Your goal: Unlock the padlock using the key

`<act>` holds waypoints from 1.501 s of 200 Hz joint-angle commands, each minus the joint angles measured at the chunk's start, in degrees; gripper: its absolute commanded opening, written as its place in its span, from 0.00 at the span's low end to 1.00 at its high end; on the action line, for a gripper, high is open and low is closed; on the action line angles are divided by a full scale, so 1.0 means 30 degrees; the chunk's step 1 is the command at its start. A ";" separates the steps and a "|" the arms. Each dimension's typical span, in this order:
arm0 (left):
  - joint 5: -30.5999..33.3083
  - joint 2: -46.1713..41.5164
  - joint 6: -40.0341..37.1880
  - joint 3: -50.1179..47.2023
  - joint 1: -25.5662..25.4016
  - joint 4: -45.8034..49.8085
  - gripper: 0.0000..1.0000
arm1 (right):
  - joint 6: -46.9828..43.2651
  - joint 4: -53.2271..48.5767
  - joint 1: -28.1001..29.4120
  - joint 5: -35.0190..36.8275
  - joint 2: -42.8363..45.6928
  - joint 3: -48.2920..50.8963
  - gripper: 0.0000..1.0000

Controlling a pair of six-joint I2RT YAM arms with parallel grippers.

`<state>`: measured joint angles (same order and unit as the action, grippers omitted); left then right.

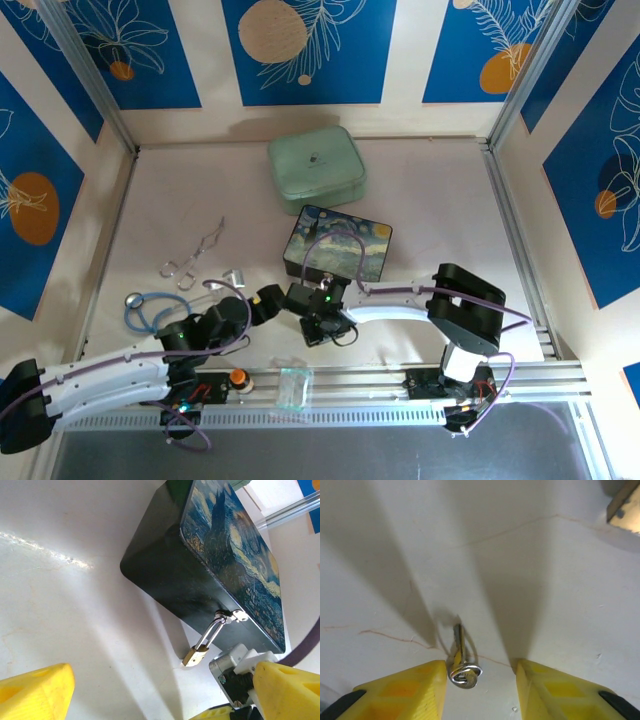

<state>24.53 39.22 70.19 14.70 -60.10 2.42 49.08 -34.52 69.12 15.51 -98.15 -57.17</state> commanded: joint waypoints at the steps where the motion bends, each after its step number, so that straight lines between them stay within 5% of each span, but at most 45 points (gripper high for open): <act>1: 0.0376 0.0237 0.0260 -0.0153 0.0169 -0.0115 0.91 | 0.0039 -0.0040 0.0261 -0.0166 -0.0210 0.0038 0.39; 90: 0.0402 0.0229 0.0440 -0.0326 0.0198 -0.0177 0.91 | -0.0100 0.0572 0.0638 -0.0399 -0.2194 -0.0385 0.34; 182: 0.0232 0.0740 0.0385 -0.0286 0.0344 -0.0707 0.90 | 0.0443 0.1321 0.0539 -0.1645 -0.1385 0.1649 0.00; 246: -0.2054 0.3802 -0.2430 0.1092 0.0344 -0.3533 0.73 | -0.1470 0.4587 -0.1889 -0.4078 0.3093 0.4474 0.00; 300: -0.7344 0.5822 -0.6786 0.2864 0.0344 -0.7222 0.61 | -0.4297 0.9064 -0.4721 -1.0486 1.0634 0.7958 0.00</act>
<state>11.46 56.05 57.69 19.99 -59.46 -11.16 41.45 -14.98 57.45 -3.86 -75.00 -36.01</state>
